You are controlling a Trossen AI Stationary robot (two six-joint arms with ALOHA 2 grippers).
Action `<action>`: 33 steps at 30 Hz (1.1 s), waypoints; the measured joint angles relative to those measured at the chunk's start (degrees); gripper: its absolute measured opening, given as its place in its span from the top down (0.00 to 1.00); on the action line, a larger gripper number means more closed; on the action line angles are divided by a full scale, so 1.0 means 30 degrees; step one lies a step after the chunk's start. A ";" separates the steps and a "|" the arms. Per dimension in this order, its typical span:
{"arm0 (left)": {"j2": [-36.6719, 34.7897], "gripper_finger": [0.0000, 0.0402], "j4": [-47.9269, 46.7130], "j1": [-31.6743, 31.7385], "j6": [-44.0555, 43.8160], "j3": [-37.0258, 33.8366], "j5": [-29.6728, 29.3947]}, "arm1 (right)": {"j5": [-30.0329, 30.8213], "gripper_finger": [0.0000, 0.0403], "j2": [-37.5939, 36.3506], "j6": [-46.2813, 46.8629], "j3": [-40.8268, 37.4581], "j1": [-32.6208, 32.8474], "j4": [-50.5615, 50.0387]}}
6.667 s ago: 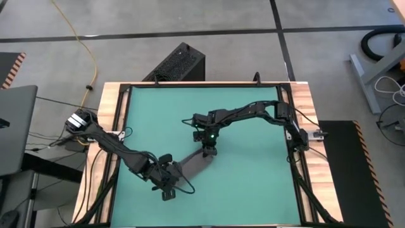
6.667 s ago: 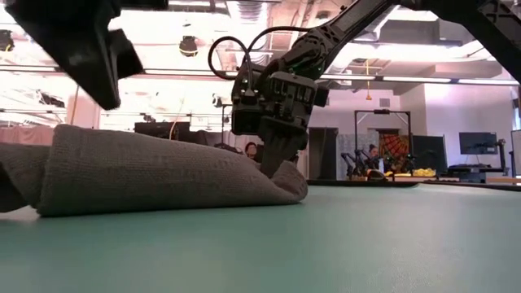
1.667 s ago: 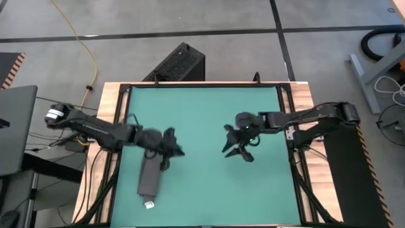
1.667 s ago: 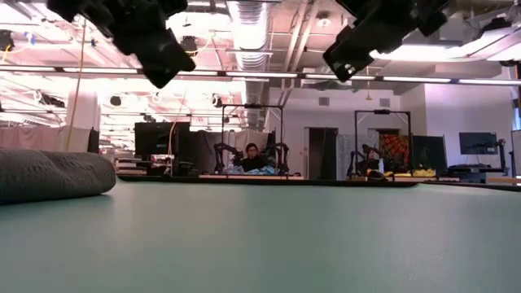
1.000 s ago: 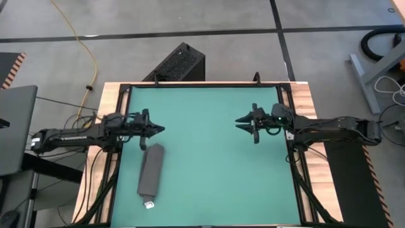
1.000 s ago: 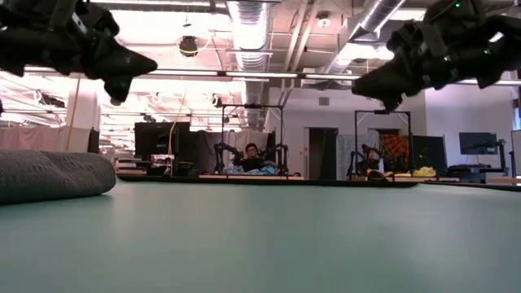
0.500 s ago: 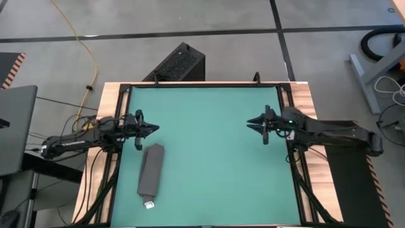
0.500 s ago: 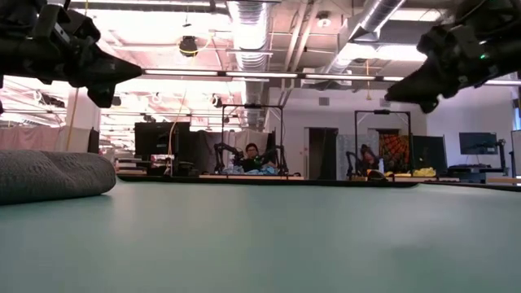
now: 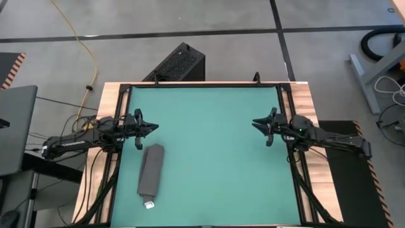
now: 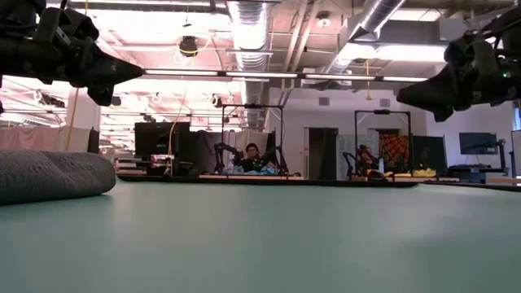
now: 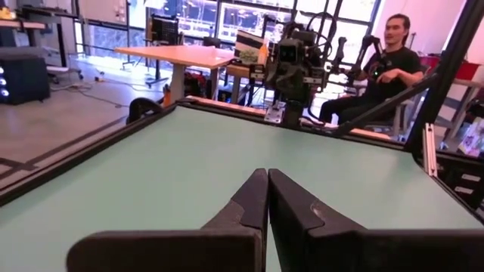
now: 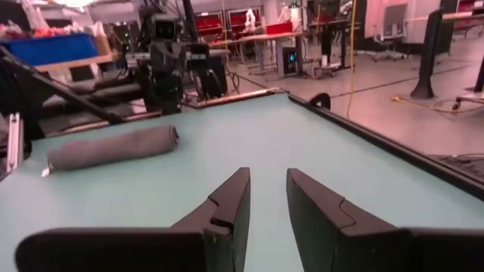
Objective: Roll towel into tight, uniform cylinder
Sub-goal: Return to Home Position
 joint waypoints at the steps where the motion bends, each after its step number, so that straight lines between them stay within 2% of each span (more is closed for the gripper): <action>1: 0.0004 1.00 -0.0014 0.0001 0.0058 0.0000 0.0004 | 0.0071 0.72 -0.0278 -0.0034 -0.0020 0.0037 -0.0012; 6: 0.0036 1.00 -0.0140 -0.0003 0.0039 0.0000 -0.0113 | -0.0016 0.72 -0.0571 0.0390 -0.0027 0.0030 -0.0048; 10: 0.0061 1.00 -0.0741 -0.0003 0.0022 0.0000 -0.1160 | -0.0016 0.72 -0.0513 0.1101 -0.0034 0.0023 -0.0048; 18: 0.0162 1.00 -0.3820 0.0004 -0.0004 0.0090 -0.1327 | -0.0030 0.72 -0.0513 0.0473 -0.0049 0.0023 -0.0048; 33: 0.0299 1.00 -0.3995 -0.0003 -0.0012 0.0124 -0.1275 | -0.0052 0.72 -0.0513 0.0480 -0.0063 0.0023 -0.0077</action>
